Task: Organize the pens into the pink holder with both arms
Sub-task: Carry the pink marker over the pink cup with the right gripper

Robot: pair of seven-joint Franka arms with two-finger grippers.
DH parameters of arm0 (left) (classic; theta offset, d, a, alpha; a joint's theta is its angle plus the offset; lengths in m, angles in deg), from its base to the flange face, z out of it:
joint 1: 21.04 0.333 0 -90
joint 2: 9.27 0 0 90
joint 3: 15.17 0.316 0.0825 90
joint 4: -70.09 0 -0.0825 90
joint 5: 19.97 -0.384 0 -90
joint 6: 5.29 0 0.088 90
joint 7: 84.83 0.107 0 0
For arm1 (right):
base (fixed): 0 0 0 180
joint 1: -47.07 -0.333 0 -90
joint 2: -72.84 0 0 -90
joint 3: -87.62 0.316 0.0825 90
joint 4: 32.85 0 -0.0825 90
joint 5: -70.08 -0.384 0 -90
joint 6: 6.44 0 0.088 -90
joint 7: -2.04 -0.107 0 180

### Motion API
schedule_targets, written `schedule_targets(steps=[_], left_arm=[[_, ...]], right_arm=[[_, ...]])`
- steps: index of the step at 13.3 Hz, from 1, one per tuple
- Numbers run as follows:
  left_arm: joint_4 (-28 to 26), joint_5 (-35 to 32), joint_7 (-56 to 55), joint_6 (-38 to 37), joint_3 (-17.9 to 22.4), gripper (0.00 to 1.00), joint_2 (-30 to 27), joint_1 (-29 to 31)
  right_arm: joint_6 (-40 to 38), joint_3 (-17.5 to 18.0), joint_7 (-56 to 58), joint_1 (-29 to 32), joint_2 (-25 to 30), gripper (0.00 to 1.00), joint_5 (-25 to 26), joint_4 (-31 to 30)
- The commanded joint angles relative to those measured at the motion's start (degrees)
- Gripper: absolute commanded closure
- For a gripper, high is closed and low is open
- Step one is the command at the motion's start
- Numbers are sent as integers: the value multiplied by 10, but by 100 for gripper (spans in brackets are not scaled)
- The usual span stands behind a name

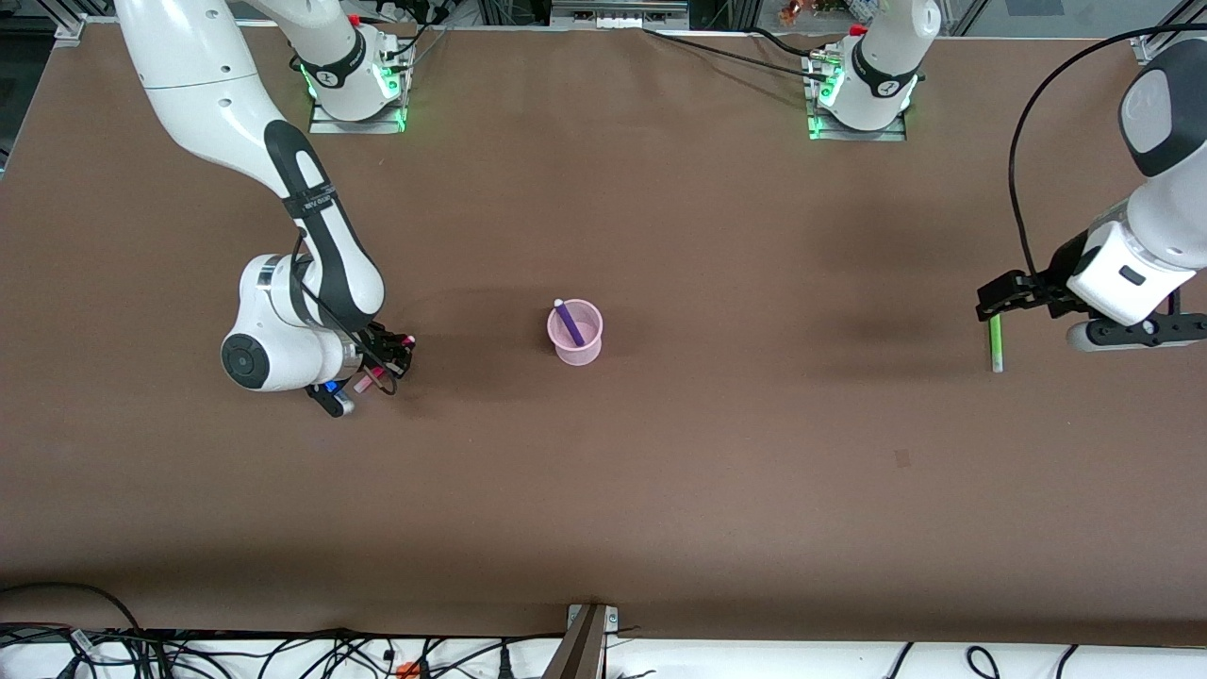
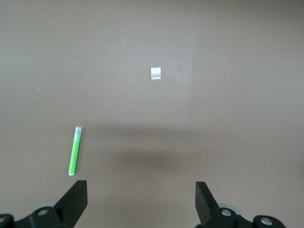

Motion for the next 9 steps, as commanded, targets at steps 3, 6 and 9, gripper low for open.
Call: schedule_targets(steps=[3, 6, 9], left_arm=[[-7, -8, 10, 16, -4, 0, -10, 20], [-7, -8, 10, 26, -4, 0, -10, 30], [-6, -8, 10, 29, -4, 0, -9, 35]], right_arm=[[-185, 1, -22, 1, 26, 100, -160, 75], [-230, 14, -25, 0, 33, 100, -332, 90], [-202, 62, -25, -3, 34, 100, -471, 90]])
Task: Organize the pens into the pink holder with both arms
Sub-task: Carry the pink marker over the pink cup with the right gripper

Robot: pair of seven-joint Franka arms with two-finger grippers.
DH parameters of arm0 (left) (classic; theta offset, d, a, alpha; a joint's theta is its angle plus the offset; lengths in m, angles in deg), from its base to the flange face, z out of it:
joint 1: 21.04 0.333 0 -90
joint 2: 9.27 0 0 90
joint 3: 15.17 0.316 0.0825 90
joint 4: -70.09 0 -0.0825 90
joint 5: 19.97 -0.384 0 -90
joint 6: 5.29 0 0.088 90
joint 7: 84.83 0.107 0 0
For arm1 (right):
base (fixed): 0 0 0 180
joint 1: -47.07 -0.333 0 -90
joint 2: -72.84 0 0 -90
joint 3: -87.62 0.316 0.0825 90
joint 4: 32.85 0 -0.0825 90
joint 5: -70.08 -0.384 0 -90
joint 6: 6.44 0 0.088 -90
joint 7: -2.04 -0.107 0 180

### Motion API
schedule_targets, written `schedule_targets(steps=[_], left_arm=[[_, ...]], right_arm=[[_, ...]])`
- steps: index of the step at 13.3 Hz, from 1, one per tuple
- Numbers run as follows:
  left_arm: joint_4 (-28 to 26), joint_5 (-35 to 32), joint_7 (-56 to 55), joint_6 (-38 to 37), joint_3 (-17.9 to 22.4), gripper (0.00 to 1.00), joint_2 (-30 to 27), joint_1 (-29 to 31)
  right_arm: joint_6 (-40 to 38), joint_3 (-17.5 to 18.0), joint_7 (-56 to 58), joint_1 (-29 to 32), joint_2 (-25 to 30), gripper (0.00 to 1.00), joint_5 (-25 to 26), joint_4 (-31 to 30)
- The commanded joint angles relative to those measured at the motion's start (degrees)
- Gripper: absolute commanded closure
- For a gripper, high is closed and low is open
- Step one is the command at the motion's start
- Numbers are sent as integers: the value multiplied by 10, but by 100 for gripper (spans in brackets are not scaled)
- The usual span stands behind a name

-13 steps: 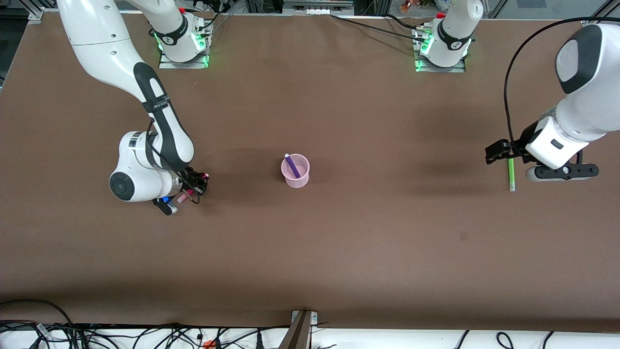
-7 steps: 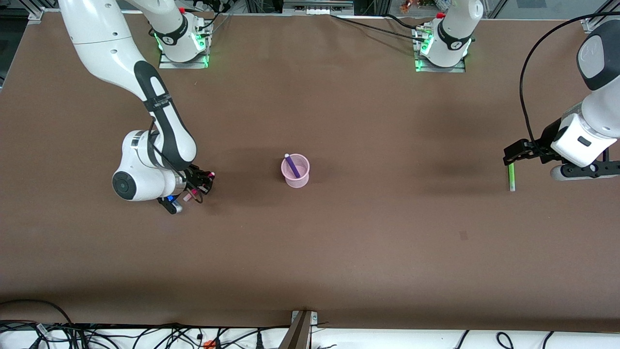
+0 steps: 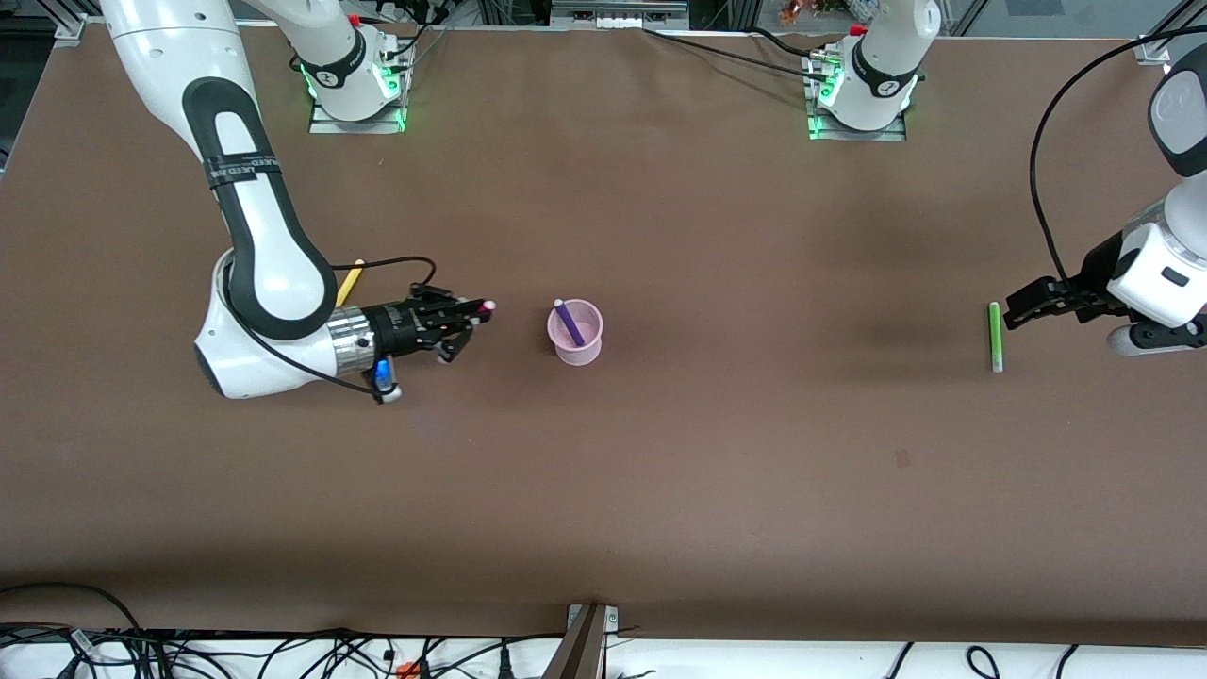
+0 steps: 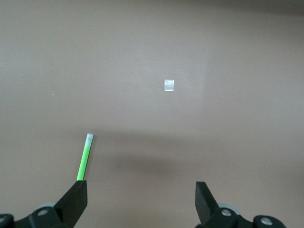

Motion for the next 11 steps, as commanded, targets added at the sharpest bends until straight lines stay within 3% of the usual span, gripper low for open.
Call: schedule_targets(steps=[1, 4, 6, 9, 11], left_arm=[[-6, -8, 10, 7, -5, 0, -8, 8], [-6, -8, 16, 15, -11, 0, -9, 10], [4, -2, 26, 3, -13, 0, -11, 3], [79, 11, 72, -120, 38, 0, 3, -68], [83, 10, 93, -136, 55, 0, 2, -85]], right_arm=[[53, 49, -8, -9, -1, 100, -100, -1], [162, 59, -5, -72, -6, 100, -166, -1], [198, 59, 0, -95, -16, 100, -179, -1], [204, 59, 8, -100, -38, 100, -189, -13], [202, 59, 11, -99, -38, 100, -195, -25]])
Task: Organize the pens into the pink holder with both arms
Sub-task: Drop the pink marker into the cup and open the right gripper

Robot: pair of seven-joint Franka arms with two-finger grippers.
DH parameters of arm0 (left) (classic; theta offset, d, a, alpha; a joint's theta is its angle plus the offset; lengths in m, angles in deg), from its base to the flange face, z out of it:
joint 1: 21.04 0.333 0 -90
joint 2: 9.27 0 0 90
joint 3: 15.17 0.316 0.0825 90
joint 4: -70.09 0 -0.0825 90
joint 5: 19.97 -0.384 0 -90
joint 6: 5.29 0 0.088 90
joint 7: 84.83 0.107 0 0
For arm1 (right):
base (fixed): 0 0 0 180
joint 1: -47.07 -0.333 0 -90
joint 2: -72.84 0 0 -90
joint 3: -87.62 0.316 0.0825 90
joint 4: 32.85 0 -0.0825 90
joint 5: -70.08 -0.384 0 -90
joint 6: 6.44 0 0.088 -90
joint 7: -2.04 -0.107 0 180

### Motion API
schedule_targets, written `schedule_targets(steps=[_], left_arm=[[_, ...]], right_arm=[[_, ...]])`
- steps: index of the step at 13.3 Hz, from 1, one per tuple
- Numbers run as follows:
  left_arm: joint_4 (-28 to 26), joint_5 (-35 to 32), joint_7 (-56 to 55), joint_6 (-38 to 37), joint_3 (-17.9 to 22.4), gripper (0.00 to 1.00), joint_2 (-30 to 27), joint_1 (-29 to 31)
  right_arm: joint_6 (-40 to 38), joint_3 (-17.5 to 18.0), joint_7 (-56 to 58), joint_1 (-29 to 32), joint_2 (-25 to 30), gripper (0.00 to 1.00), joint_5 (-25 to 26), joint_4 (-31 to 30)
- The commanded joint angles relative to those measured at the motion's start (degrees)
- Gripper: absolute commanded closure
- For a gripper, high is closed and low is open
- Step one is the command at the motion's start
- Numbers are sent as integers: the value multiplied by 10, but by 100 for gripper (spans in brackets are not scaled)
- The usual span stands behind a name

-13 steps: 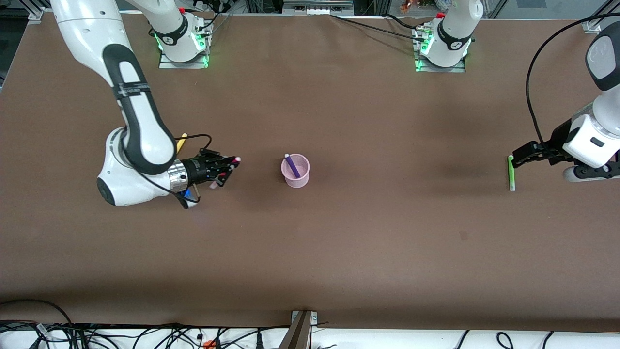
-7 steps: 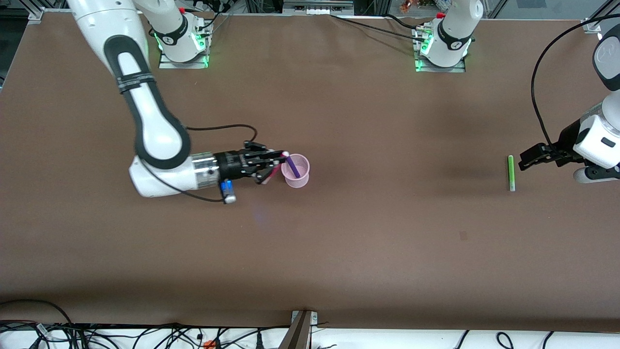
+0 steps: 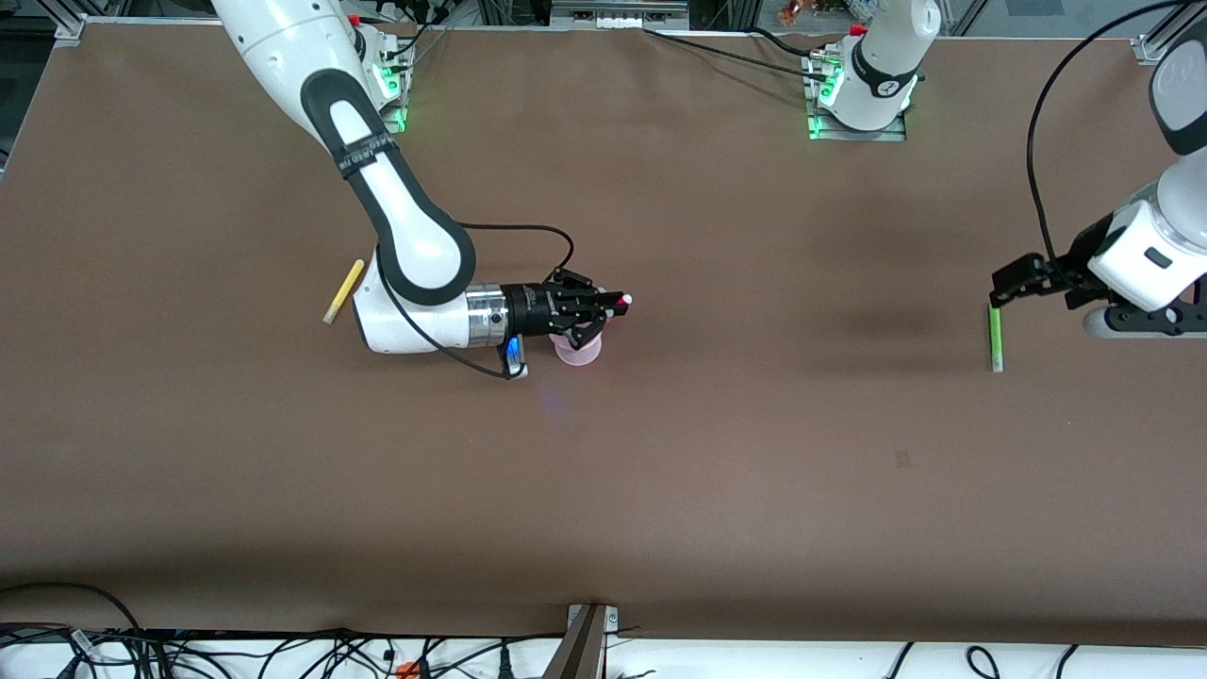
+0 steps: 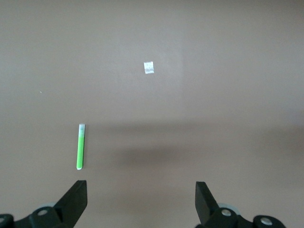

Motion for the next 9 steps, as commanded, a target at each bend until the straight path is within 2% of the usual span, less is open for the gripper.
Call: schedule_targets(steps=[1, 2, 3, 5, 6, 7, 9], left_arm=[[19, 6, 36, -24, 25, 0, 5, -14], [20, 10, 33, -24, 24, 0, 6, -12], [20, 10, 33, -24, 24, 0, 9, -11], [20, 10, 34, -24, 24, 0, 14, -9], [20, 9, 33, -24, 24, 0, 15, -10], [20, 9, 33, -24, 24, 0, 15, -10], [20, 10, 34, -25, 24, 0, 15, -10]], right_arm=[[-2, 1, 15, 4, 4, 99, -16, -17], [-3, 1, 29, 7, 0, 92, -16, -17], [-3, 1, 41, 10, -7, 76, -16, -17], [-4, -1, 52, 13, -9, 63, -16, -17], [-6, -3, 47, 16, -8, 35, -13, -14], [-7, -4, 44, 20, -2, 26, -9, -12], [4, -22, 15, 22, 36, 26, 27, -11]])
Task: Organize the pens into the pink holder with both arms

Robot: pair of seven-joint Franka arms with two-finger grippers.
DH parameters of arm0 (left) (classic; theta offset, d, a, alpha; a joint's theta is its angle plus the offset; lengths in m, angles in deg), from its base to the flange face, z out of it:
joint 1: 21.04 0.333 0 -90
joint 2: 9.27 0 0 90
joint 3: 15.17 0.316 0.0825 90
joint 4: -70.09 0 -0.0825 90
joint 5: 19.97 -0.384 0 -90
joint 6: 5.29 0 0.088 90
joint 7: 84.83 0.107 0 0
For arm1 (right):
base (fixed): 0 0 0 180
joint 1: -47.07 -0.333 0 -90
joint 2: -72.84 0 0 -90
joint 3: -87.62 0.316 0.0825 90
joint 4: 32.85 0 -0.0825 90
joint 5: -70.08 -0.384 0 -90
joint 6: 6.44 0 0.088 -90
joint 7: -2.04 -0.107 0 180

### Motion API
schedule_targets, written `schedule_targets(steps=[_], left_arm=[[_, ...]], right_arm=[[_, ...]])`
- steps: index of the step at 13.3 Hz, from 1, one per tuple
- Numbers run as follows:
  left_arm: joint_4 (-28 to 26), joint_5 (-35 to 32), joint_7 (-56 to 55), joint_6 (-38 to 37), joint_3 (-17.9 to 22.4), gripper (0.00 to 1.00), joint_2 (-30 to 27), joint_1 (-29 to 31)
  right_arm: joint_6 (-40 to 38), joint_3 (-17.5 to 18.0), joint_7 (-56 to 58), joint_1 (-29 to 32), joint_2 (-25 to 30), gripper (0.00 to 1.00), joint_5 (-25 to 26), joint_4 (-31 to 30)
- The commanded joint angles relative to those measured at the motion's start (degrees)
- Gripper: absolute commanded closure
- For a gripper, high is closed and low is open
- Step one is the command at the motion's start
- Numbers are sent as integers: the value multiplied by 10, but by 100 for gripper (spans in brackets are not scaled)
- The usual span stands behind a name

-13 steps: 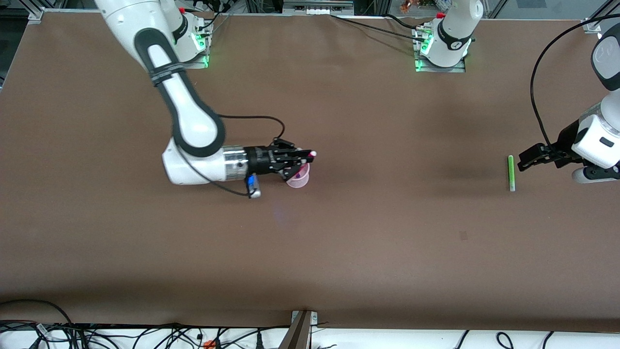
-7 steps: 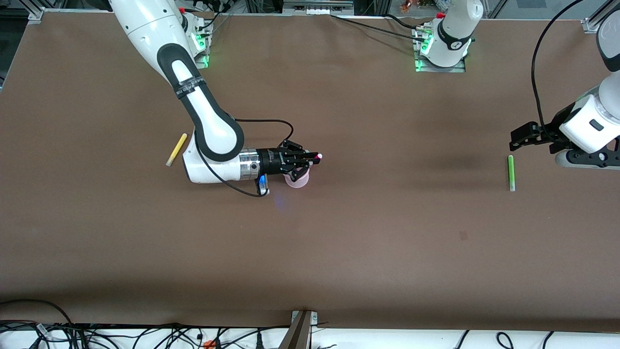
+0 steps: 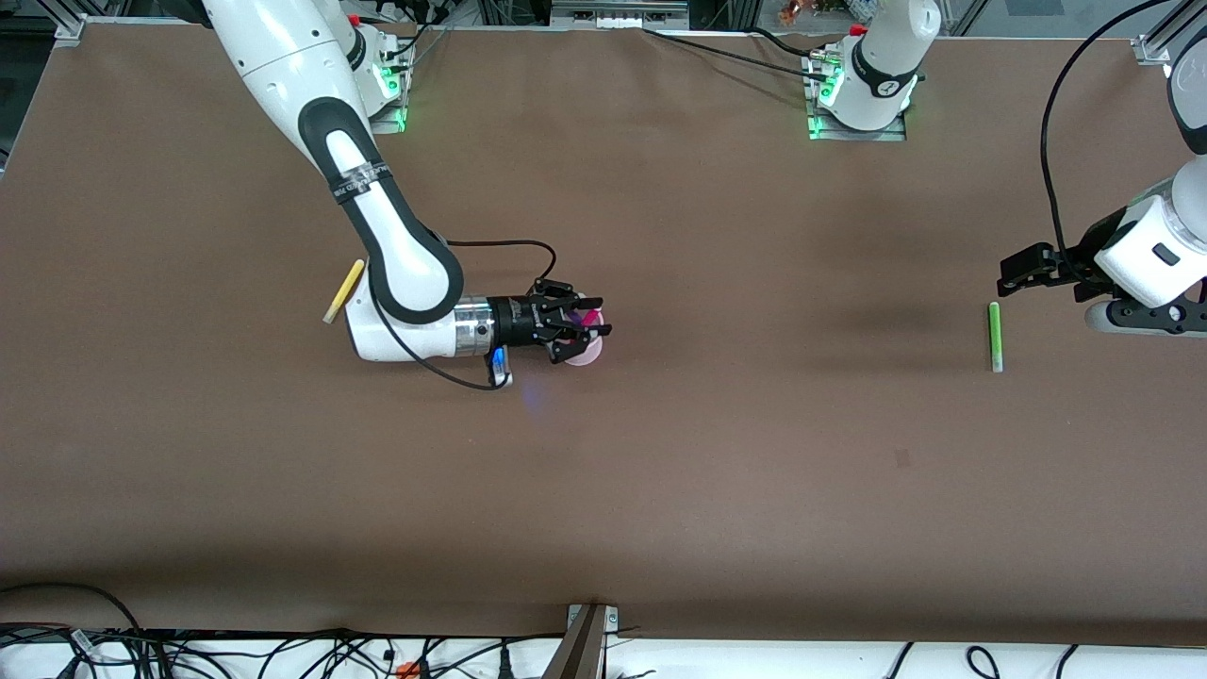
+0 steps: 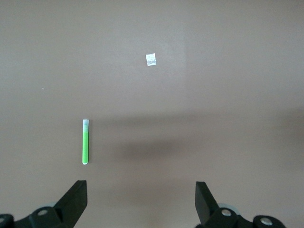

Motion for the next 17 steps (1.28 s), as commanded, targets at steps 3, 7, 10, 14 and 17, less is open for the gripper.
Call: schedule_targets(steps=[3, 7, 10, 14, 17], left_arm=[[13, 10, 16, -19, 1, 0, 3, 1], [12, 10, 16, -19, -3, 0, 5, -1], [12, 10, 16, -19, -4, 0, 7, -1], [12, 10, 17, -19, -4, 0, 7, -2], [12, 10, 18, -28, -5, 0, 6, -2]], right_arm=[[-41, -46, -64, 14, 93, 26, 190, 45], [-128, -110, 36, 15, 176, 0, 394, 79], [-177, -147, 118, 16, 239, 0, 533, 79], [-252, -176, 279, 16, 328, 0, 721, 61], [-271, -212, 345, 16, 339, 0, 735, 61]])
